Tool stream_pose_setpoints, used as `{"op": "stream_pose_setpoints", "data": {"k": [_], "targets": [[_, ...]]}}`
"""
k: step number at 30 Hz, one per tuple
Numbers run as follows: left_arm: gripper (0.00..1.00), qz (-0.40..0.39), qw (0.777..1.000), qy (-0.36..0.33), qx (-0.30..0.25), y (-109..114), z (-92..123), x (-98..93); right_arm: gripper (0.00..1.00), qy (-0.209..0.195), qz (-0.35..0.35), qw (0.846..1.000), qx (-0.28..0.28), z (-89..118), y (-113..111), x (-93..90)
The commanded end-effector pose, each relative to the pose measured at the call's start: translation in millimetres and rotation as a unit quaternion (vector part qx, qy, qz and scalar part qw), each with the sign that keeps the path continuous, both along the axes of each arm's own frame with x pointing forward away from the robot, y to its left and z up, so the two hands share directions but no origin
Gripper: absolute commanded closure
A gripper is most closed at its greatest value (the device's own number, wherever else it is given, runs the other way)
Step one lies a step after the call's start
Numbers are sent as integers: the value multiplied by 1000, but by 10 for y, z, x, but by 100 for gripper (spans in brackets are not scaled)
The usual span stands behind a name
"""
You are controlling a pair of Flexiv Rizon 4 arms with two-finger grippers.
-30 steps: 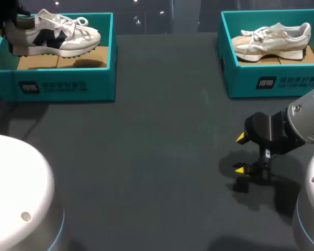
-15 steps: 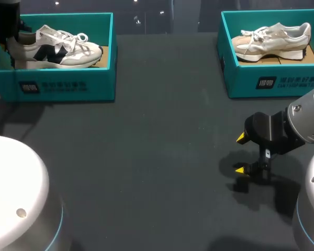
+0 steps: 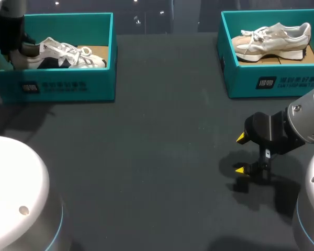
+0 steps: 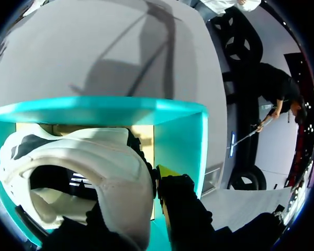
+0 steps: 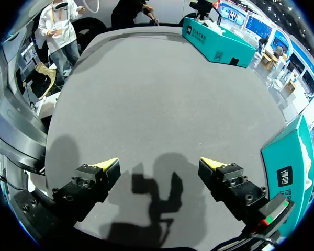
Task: Take the shoe out of the shoebox, open the shoe tongue, remove and reinsert the insole, then place the shoe into the shoebox
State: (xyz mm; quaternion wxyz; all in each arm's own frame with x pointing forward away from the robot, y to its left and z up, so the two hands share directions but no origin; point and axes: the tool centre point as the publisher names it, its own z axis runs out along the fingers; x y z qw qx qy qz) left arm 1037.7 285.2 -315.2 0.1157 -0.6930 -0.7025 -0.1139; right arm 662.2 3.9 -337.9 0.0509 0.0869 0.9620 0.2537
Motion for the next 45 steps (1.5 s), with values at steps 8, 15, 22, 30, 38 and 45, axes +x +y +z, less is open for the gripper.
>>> {"op": "stream_pose_setpoints", "data": {"k": [8,15,22,30,38,45], "targets": [[100,8,1000,6,2,-38,-152,48,0,-1,-1,1000,0,1,-1,-18],[100,4,1000,9,-7,-53,-236,36,0,-1,-1,1000,0,1,-1,-18],[100,3,1000,10,-12,-84,-334,49,0,-1,-1,1000,0,1,-1,-18],[100,-4,1000,13,-5,-98,-464,40,0,-1,-1,1000,0,1,-1,-18],[96,-4,1000,18,0,-99,-557,56,0,-1,-1,1000,0,1,-1,-18],[69,-4,1000,20,3,-92,-591,87,0,-1,-1,1000,0,1,-1,-18]]}}
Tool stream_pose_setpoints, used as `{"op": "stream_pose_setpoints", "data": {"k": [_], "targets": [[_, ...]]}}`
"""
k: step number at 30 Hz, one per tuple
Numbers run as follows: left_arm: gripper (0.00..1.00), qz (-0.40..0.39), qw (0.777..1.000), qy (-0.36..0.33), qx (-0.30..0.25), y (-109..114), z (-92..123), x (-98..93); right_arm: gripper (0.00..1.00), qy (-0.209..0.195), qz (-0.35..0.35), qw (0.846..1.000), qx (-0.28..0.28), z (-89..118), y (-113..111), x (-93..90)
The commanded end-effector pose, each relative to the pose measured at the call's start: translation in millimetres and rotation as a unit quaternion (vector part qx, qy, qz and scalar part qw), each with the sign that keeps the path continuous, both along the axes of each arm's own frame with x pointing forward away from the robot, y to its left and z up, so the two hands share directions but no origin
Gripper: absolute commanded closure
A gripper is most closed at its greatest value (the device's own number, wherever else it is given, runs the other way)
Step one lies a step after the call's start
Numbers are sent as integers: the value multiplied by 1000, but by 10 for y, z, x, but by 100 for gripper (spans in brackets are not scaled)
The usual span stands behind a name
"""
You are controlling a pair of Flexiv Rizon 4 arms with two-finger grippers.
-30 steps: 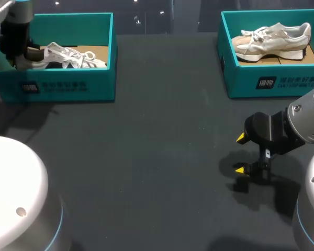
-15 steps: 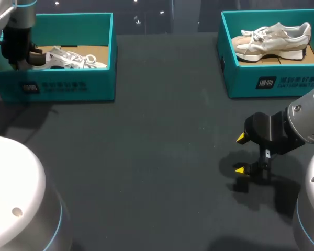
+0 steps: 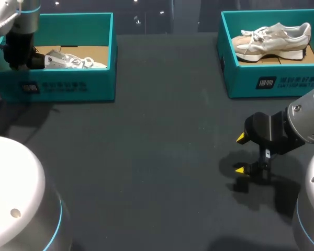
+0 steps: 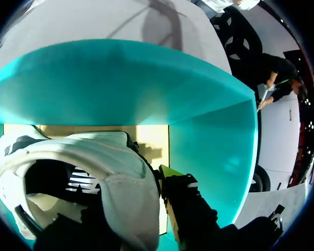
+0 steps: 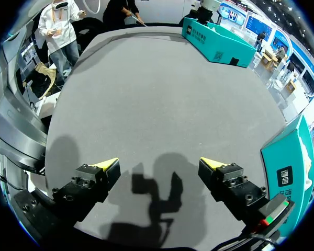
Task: Take the shoe out of the shoebox, open the shoe tongue, remove and reinsert the insole, then place the shoe into the shoebox
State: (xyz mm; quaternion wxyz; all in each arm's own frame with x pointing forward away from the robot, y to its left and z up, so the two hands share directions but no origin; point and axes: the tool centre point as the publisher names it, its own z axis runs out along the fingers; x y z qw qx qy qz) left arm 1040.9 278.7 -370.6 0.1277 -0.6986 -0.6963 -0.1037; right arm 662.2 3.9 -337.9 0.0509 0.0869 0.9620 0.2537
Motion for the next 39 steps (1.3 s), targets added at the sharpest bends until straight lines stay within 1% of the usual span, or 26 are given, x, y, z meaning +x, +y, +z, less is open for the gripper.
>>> {"op": "stream_pose_setpoints", "data": {"k": [1,5,10,12,13,14,15,18,19,20,26,29,39], "targets": [[66,1,1000,3,1,-25,-34,57,0,-1,-1,1000,0,1,-1,-18],[57,-1,1000,4,-3,-22,-22,61,0,-1,-1,1000,0,1,-1,-18],[52,-5,1000,5,-13,-23,53,50,0,-1,-1,1000,0,1,-1,-18],[41,-7,1000,1,-16,-29,96,45,0,-1,-1,1000,0,1,-1,-18],[30,-9,1000,-1,-18,-27,123,42,0,-1,-1,1000,0,1,-1,-18],[24,-9,1000,-3,-20,-25,150,40,0,-1,-1,1000,0,1,-1,-18],[19,-10,1000,-5,-22,-22,174,39,0,-1,-1,1000,0,1,-1,-18],[11,-11,999,-12,-32,-15,274,34,0,-1,-1,1000,0,1,-1,-18],[4,-12,999,-15,-36,-13,321,27,0,-1,-1,1000,0,1,-1,-18],[0,-14,999,-16,-43,-13,378,17,0,-1,-1,1000,0,1,-1,-18],[0,-16,997,-30,-64,-42,741,-45,0,-1,-1,1000,0,1,-1,-18],[0,-20,997,-18,-74,-59,926,-74,0,-1,-1,1000,0,1,-1,-18],[0,-18,997,-13,-70,-55,1474,-194,0,-1,-1,1000,0,1,-1,-18]]}}
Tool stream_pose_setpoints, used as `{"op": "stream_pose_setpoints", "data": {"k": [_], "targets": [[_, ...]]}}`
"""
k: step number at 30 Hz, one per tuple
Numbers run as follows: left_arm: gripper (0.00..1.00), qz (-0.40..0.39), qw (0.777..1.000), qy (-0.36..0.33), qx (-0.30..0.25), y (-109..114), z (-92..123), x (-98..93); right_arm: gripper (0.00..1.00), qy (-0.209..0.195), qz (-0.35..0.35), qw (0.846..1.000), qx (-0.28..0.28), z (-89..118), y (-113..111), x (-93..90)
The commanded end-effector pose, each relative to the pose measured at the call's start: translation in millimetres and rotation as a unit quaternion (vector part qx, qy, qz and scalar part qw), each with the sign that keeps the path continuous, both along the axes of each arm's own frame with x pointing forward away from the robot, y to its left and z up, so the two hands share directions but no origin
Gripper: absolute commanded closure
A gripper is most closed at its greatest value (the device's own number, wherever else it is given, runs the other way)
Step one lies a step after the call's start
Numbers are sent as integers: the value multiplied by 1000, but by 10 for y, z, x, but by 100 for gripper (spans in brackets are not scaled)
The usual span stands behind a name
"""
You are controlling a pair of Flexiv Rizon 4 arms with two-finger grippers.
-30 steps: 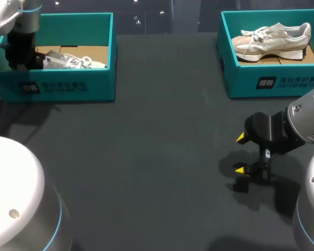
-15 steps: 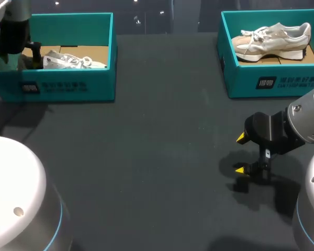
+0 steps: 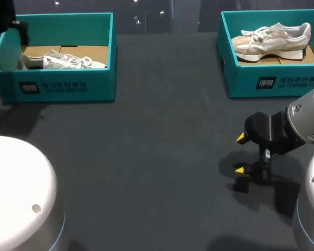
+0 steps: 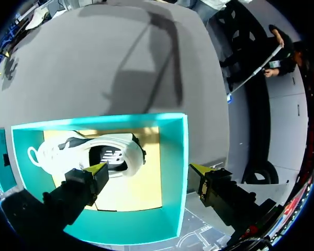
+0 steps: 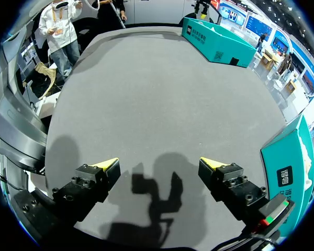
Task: Take the shoe out of the shoebox, open the shoe tongue, remove and reinsert the insole, then place the shoe into the shoebox
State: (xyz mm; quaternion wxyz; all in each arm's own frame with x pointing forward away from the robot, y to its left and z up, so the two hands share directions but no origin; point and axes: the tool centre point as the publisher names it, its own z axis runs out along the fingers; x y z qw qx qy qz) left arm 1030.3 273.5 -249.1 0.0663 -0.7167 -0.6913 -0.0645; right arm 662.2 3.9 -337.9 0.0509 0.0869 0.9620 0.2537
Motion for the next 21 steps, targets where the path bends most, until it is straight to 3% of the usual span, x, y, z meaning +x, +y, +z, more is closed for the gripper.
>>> {"op": "stream_pose_setpoints", "data": {"k": [1,8,21], "targets": [[0,0,1000,0,2,2,308,-106,0,-1,-1,1000,0,1,-1,-18],[0,3,1000,-1,-12,29,547,-187,0,-1,-1,1000,0,1,-1,-18],[0,7,999,6,-40,47,632,-241,0,-1,-1,1000,0,1,-1,-18]]}}
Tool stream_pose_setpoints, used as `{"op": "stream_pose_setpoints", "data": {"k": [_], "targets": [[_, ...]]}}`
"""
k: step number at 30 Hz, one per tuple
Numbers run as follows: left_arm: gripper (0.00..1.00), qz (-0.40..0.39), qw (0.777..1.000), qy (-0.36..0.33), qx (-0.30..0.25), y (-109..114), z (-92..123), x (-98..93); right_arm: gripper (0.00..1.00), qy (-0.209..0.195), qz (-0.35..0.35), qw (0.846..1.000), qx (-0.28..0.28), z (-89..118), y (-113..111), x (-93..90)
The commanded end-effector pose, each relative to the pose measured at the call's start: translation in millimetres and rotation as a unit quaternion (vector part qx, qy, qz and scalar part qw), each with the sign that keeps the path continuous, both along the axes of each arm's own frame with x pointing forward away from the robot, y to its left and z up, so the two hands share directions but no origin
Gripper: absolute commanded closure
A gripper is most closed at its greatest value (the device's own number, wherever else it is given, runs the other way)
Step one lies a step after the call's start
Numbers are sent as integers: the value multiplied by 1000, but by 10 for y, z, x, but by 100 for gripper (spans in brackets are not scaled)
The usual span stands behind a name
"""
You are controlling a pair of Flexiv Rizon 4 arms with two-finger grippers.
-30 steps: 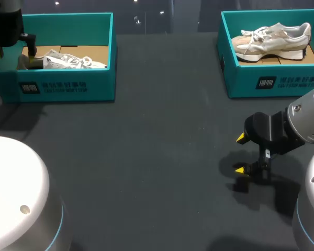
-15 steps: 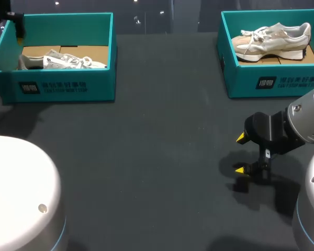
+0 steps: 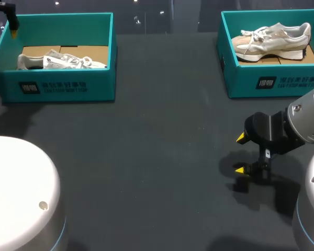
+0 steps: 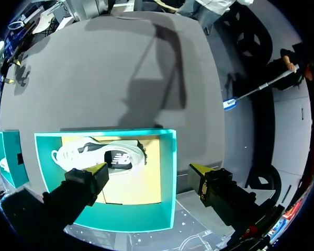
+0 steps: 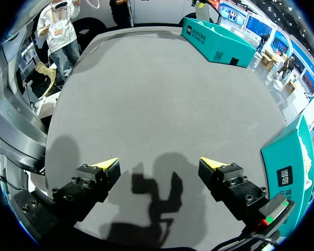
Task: Take the shoe out of the shoebox, open the shoe tongue, remove and reinsert the insole, then place the shoe into the shoebox
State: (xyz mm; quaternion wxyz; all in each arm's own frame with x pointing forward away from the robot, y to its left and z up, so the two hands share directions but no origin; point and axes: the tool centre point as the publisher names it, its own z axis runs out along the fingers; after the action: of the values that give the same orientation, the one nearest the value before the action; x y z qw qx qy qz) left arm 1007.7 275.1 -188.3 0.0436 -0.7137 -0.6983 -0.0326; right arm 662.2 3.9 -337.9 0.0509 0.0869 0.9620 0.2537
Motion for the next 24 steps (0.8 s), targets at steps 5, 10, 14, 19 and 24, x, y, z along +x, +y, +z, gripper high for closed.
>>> {"op": "stream_pose_setpoints", "data": {"k": [5,10,14,19,24], "targets": [[0,-1,1000,-1,-2,30,24,-15,0,-1,-1,1000,0,2,-1,-18],[0,-1,1000,-1,-2,30,24,-15,0,-7,-6,1000,1,59,-5,12],[0,-1,1000,-1,-2,30,24,-15,0,3,-41,999,-18,288,16,182],[0,-1,1000,-1,-2,30,24,-15,0,75,-126,988,-49,509,-154,486],[0,-1,1000,-1,-2,30,24,-15,0,111,-189,973,-73,727,-313,814]]}}
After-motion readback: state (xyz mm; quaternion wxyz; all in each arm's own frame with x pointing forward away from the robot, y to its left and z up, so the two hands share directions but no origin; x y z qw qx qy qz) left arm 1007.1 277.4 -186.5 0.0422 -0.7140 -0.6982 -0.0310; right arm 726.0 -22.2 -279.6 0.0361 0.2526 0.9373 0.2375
